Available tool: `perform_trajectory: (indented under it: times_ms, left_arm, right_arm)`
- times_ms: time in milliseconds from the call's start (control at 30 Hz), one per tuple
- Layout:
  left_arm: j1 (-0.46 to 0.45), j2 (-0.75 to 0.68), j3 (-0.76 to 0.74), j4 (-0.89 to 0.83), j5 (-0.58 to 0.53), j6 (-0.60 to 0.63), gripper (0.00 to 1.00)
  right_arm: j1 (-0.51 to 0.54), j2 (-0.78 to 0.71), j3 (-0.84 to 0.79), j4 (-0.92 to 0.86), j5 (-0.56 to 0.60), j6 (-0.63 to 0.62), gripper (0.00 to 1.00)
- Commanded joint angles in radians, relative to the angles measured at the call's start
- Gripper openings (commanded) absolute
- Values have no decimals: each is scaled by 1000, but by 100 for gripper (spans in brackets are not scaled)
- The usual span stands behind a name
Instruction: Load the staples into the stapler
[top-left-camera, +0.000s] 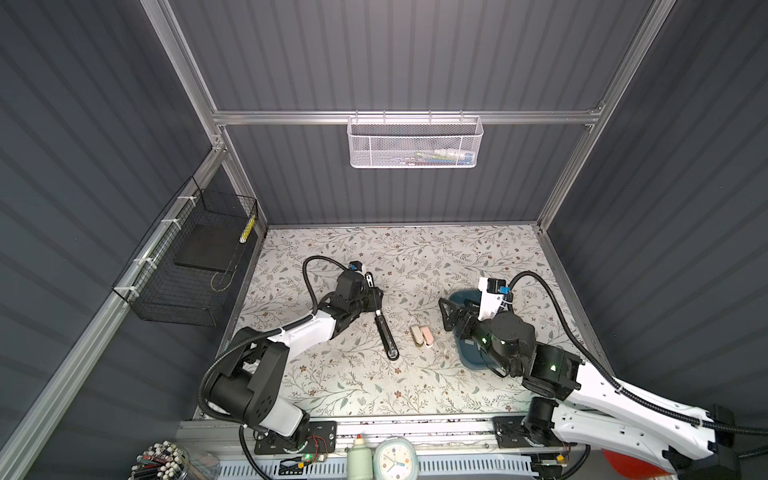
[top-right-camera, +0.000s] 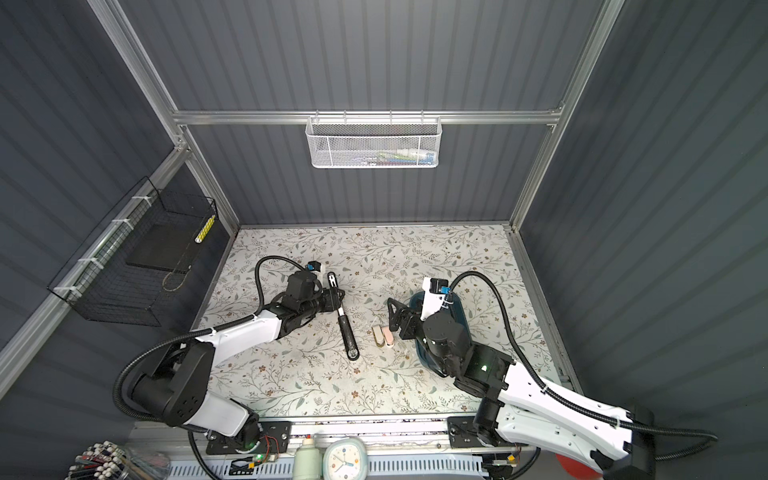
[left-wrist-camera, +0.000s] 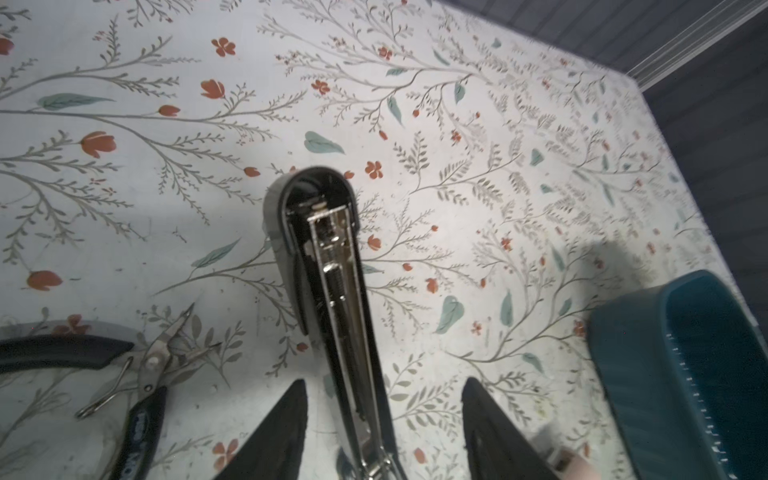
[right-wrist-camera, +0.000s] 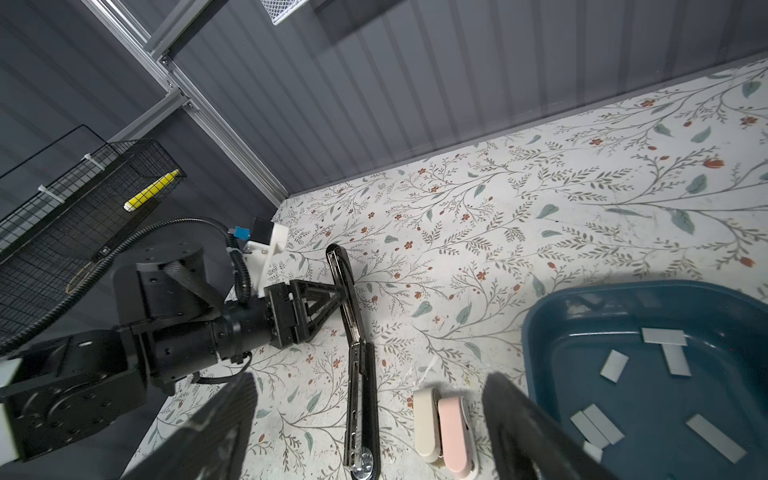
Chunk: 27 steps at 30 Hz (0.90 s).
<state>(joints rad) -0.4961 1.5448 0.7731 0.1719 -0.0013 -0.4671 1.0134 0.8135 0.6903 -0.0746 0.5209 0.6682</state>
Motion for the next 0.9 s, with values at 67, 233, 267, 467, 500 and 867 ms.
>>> perform_trajectory:
  times_ms: [67, 233, 267, 467, 500, 867]
  left_arm:
    - [-1, 34, 32, 26, -98, 7, 57]
    - [-3, 92, 57, 26, -107, 14, 54]
    - [-4, 97, 56, 29, -114, 13, 53]
    - [-10, 129, 61, 38, -140, 12, 49]
    - [-10, 138, 66, 36, -145, 13, 49]
    - [-47, 119, 92, 2, -171, 32, 57]
  right_arm:
    - [0, -9, -19, 6, 35, -27, 85]
    - [-2, -20, -46, 36, 57, -35, 84]
    - [-1, -19, -48, 36, 58, -35, 84]
    - [-1, -17, -60, 44, 58, -40, 84]
    - [-1, -17, -61, 45, 58, -41, 84]
    - [-1, -37, -58, 38, 67, -39, 84]
